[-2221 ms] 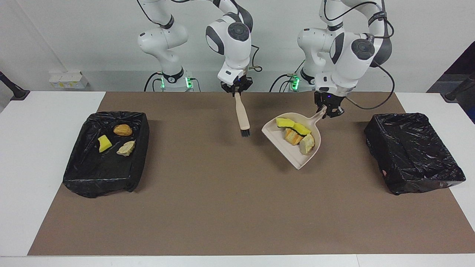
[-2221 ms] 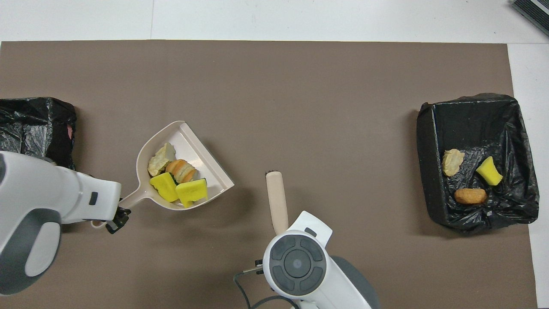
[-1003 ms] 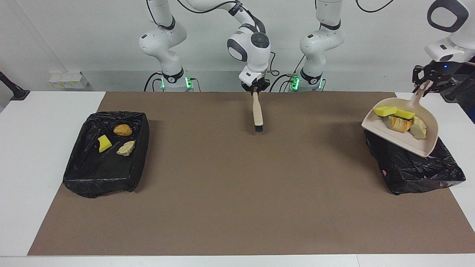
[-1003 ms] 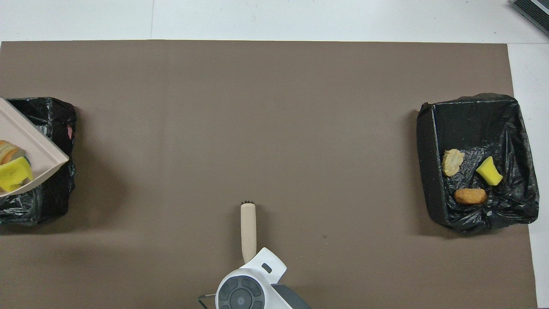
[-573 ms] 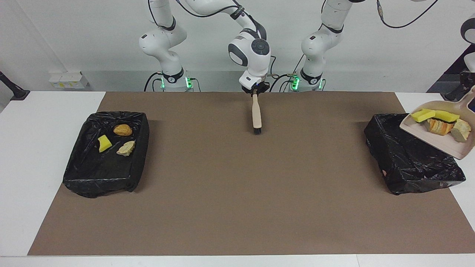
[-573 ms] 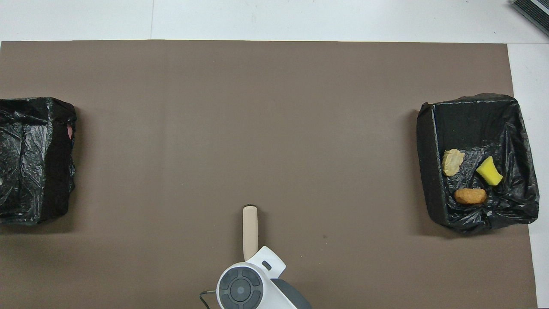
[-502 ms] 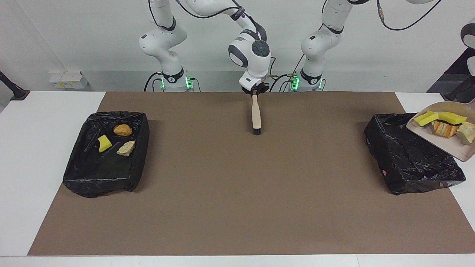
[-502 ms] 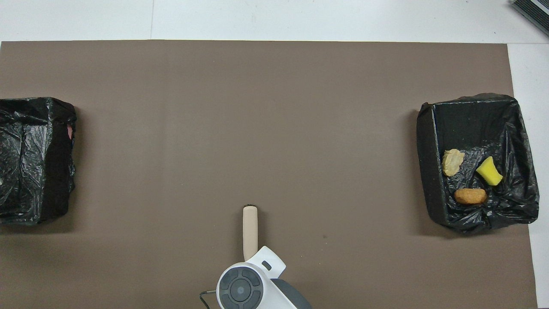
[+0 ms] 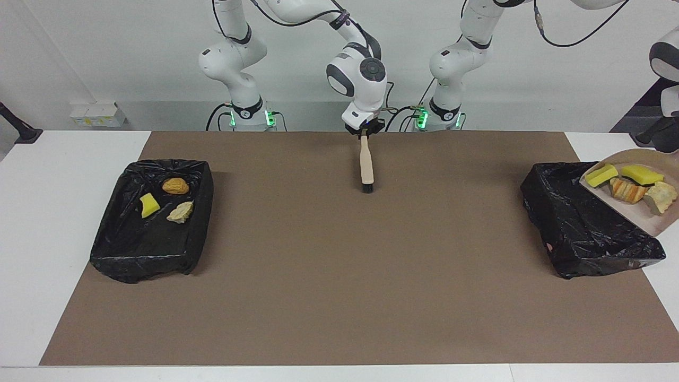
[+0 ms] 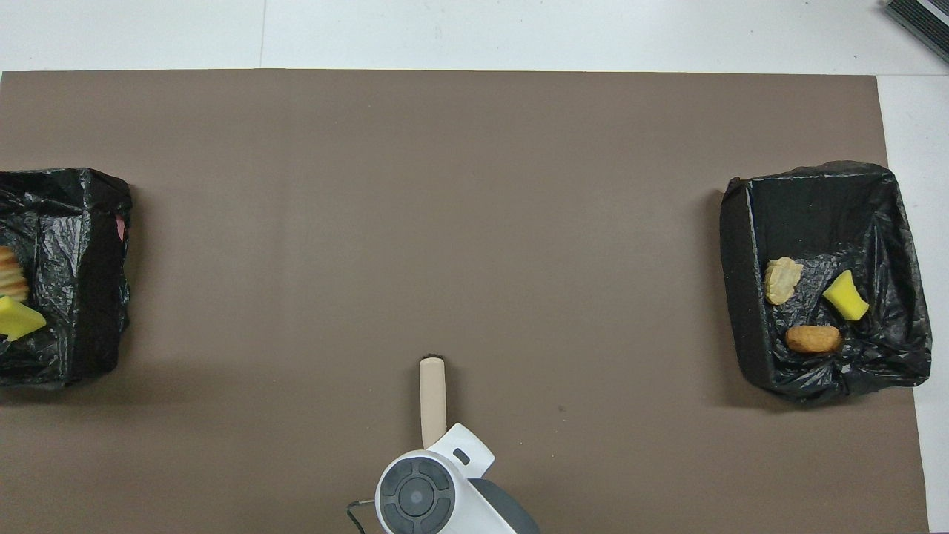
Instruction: Sweep and dump trash in bin
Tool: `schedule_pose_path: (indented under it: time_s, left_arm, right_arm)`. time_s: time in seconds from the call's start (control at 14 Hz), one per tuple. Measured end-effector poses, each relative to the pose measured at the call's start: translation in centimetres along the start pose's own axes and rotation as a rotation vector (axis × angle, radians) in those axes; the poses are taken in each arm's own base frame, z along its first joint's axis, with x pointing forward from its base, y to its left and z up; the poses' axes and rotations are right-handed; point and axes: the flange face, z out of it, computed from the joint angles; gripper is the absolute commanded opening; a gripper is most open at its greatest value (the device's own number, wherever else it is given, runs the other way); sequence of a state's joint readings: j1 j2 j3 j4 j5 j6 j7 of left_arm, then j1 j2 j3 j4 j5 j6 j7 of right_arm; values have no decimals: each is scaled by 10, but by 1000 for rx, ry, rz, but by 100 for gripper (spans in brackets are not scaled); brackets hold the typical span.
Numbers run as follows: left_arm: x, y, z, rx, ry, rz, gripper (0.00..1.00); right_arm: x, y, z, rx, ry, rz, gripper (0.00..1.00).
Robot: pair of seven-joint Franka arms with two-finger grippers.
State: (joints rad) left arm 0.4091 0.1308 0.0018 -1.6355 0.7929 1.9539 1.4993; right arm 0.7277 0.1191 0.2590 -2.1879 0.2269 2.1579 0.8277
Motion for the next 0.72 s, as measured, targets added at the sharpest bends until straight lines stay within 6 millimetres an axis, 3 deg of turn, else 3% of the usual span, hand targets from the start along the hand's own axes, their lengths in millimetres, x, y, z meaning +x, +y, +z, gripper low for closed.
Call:
schedule_pose_path:
  time_s: [0.07, 0.29, 0.36, 0.5, 0.72]
  left_arm:
    - [3, -1, -3, 4, -10, 11, 0]
    - [7, -4, -9, 14, -58, 45, 0]
    - [11, -6, -13, 21, -70, 57, 0]
    - [18, -10, -22, 38, -105, 86, 0]
    - [45, -13, -47, 33, -168, 127, 0]
  right_arm:
    - [1, 0, -1, 1, 1, 1, 87]
    - [8, 2, -9, 16, 13, 14, 100]
    - [14, 4, -18, 29, 27, 21, 100]
    - [31, 18, -50, 72, 71, 59, 100]
    - [64, 77, -118, 127, 131, 160, 100]
